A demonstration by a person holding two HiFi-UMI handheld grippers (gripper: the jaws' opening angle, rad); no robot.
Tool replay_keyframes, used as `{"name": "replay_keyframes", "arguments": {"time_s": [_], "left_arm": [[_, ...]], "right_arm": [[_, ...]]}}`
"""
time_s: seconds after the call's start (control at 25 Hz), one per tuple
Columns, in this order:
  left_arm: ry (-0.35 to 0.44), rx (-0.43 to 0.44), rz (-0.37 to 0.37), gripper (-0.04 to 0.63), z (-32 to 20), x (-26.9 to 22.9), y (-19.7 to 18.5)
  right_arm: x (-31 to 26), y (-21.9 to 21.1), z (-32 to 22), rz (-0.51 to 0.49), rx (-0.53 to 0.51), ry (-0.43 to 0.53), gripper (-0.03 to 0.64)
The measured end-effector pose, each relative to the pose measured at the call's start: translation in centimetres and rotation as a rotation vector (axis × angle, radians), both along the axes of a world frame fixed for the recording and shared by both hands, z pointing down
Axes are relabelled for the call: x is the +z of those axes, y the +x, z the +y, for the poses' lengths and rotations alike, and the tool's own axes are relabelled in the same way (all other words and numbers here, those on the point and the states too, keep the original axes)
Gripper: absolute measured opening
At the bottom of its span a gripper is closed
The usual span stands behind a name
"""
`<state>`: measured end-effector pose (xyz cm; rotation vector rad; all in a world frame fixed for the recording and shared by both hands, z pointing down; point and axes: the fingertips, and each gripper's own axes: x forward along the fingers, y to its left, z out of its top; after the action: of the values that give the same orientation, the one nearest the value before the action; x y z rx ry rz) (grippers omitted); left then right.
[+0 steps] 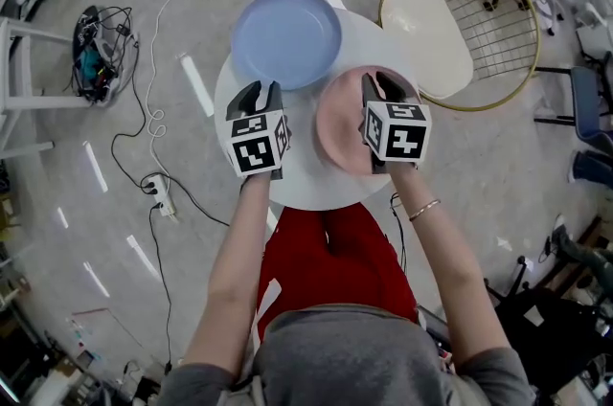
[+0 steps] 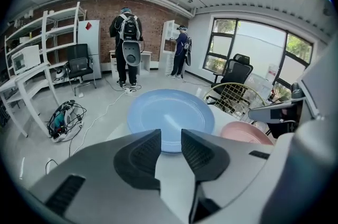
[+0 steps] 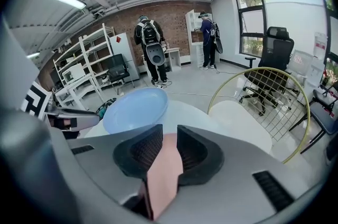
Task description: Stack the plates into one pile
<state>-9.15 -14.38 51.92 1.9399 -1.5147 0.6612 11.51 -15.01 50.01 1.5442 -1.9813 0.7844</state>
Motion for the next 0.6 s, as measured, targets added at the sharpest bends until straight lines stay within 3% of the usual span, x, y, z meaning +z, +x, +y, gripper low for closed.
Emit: {"name": "replay_keyframes", "arguments": {"time_s": [0.32,0.6], "left_arm": [[0.017,0.107,0.007,0.092,2.1,-0.6,4.8],[-0.001,0.207,0.059,0.092,3.9,-0.3,8.5]], "right_arm": [[-0.2,4.9,4.2,0.010,0.078,0.002,0.098],[0.6,8.6,7.5,0.041,0.155,-0.017,0.098]]}}
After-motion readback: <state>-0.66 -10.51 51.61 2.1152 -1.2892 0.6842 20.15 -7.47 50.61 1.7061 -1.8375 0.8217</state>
